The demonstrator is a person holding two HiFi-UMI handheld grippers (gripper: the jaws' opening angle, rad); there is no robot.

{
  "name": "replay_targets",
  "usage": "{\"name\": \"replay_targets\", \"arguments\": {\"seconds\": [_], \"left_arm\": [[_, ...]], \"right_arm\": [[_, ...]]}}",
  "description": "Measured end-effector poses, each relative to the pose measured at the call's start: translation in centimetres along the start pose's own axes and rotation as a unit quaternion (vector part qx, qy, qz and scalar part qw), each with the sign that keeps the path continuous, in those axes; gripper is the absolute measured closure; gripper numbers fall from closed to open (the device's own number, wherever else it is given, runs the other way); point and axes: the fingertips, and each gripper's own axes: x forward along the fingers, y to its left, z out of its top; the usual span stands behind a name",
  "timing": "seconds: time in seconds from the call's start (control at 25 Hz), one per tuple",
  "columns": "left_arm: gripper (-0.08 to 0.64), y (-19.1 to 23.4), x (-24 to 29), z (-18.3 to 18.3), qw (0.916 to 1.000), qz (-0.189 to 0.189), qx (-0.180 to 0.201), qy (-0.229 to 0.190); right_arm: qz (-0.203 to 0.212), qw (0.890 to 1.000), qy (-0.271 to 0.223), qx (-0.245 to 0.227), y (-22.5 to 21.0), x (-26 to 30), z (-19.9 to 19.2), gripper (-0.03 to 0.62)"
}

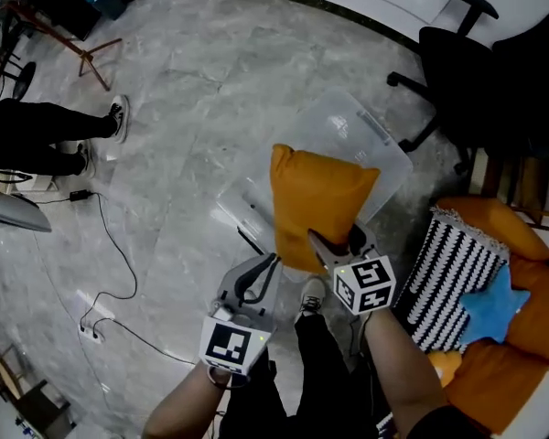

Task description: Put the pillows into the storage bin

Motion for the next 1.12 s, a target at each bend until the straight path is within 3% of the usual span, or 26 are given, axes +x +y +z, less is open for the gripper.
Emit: {"name": "replay_targets", "arguments": {"seconds": [0.32,0.64,0.8,0.88,1.12], "left_arm": [[0.551,3.9,3.6,-8.4,0.9994,0.003,-0.026,0.023],[0.525,4.9,4.6,-13.9,0.9985,-0.003,-0.038,0.038],[0.52,5.2,4.8,-15.3,0.998,-0.005,-0.046,0.044],[0.519,5.3,4.9,-15.4,0.9978,-0.006,-0.048,0.044],[0.517,4.9,4.5,-14.1,0.9984,-0.012,-0.041,0.036]], "right_arm": [[0.006,0.999,0.05,0.003,-1.8,9.0,-8.8,0.278],[0.001,0.997,0.081,0.013,-3.0,13.9,-15.5,0.256],[-0.021,0.997,0.07,0.019,-4.1,15.2,-16.0,0.192],[-0.034,0.997,0.058,0.023,-4.4,15.2,-15.6,0.232],[-0.023,0.998,0.037,0.039,-3.1,13.7,-14.4,0.207]]}}
